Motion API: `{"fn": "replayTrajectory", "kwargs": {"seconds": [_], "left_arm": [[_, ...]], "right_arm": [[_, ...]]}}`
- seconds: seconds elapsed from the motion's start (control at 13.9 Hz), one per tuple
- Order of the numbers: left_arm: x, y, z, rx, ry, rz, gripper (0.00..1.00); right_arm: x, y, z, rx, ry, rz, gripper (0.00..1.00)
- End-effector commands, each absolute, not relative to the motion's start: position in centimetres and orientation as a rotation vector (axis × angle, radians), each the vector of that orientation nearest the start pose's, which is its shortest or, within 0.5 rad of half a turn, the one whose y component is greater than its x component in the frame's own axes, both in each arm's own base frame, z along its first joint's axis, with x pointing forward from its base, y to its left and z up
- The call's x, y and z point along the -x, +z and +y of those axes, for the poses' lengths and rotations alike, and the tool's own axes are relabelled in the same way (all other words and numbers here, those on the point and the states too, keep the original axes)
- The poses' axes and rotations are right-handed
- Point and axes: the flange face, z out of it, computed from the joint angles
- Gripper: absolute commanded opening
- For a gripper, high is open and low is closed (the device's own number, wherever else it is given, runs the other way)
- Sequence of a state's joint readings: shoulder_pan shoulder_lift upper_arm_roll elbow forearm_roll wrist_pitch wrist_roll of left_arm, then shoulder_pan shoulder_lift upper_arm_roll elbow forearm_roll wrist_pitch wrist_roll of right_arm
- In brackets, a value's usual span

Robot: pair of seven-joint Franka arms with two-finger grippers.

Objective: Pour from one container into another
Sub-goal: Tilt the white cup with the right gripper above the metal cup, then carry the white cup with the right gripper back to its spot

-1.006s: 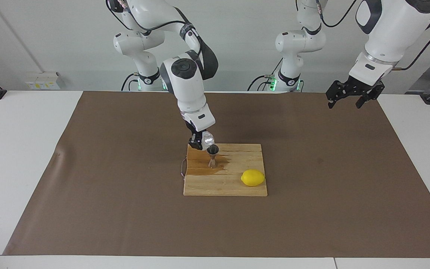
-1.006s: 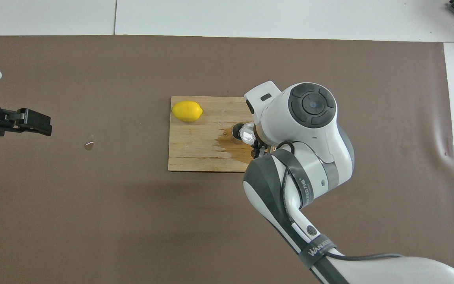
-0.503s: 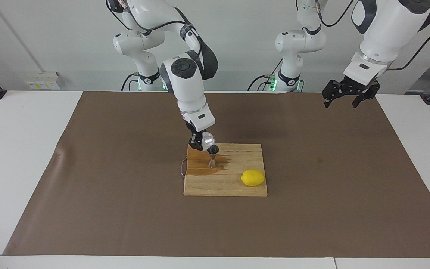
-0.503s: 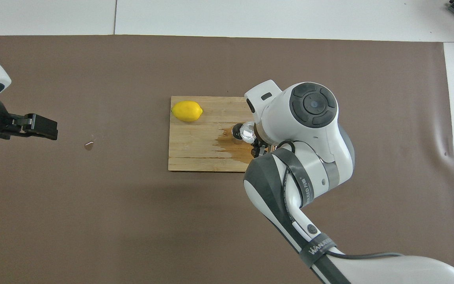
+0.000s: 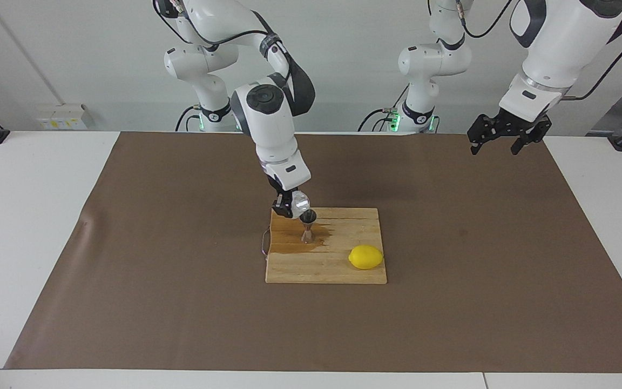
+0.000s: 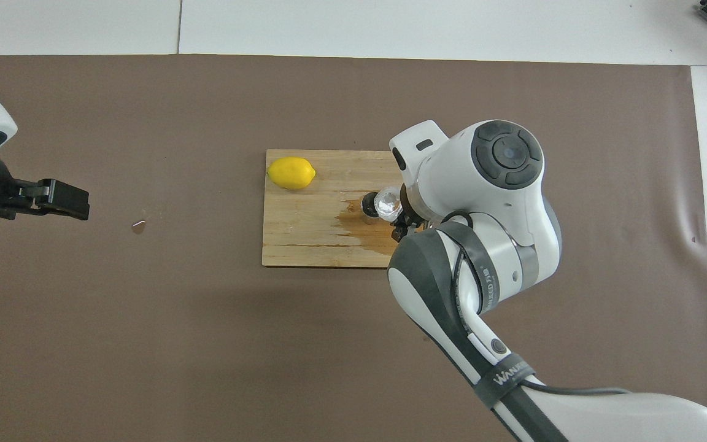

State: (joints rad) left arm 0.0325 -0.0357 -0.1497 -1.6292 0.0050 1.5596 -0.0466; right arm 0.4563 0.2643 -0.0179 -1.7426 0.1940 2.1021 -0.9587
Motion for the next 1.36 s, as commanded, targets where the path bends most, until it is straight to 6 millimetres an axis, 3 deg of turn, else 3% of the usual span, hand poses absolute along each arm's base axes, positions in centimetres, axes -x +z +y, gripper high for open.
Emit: {"fn": "replayTrajectory", "kwargs": {"seconds": [0.0,0.5,0.86,1.01,1.29], "left_arm": [[-52.8,61.7,-6.2,3.133,0.061,0.091,1.00],[-52.7,61.5,-6.0,3.132,0.077,0.095,1.00],[-52.7,61.6,-6.0,3.132,0.070,0.100,1.00],[-52.7,61.5,-6.1,3.132,0.075,0.105,1.00],[-52.3,61.4,-6.1,3.129,0.115,0.086,1.00]], "right_arm": [[-58.3,43.5,27.2,2.302,-0.254,-1.820,0.37],[-58.9,43.9,24.6,2.156,-0.291,-1.906,0.37],[-60.2,42.3,17.7,2.062,-0.290,-2.013,0.37],[-60.2,41.3,14.1,2.009,-0.312,-2.050,0.37],[-59.1,37.0,5.5,1.916,-0.448,-2.039,0.37]]}}
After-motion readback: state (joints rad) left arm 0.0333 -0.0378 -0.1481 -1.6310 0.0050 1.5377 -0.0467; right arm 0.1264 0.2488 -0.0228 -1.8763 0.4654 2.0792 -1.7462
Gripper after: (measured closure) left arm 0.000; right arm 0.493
